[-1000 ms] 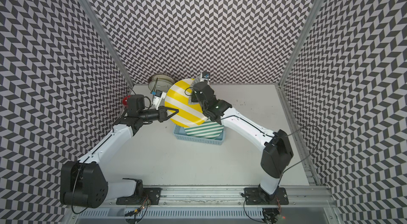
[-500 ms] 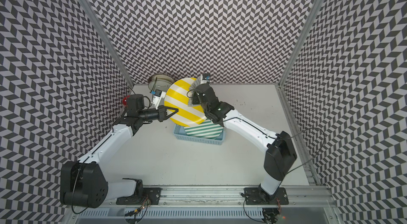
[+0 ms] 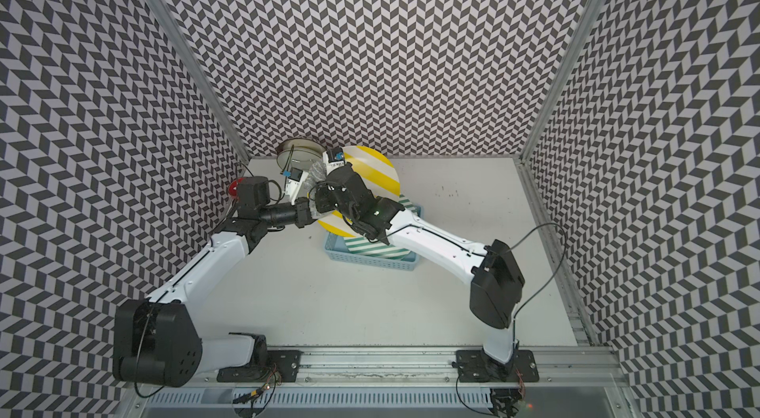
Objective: Wipe the wet plate dry
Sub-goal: Wipe the plate with towel.
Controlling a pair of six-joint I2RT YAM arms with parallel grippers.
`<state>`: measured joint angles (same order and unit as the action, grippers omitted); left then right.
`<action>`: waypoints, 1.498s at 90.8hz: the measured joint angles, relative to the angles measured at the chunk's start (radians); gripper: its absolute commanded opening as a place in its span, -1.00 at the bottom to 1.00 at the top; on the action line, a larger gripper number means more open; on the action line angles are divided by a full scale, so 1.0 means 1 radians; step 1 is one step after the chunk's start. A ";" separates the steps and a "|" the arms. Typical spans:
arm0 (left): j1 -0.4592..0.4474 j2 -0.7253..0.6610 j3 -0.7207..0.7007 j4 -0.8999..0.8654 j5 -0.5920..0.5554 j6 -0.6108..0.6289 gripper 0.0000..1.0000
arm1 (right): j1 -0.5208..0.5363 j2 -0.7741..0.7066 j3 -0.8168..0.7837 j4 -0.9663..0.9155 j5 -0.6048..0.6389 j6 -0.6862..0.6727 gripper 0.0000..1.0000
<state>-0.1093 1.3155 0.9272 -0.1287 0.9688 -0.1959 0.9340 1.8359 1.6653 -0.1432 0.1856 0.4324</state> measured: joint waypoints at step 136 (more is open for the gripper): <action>0.003 0.010 -0.003 0.050 -0.018 0.030 -1.00 | -0.009 -0.198 -0.491 0.109 -0.038 0.079 -1.00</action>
<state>-0.1066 1.3258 0.9237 -0.0788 0.9512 -0.1658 0.9249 1.6375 1.1744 -0.0338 0.1474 0.5114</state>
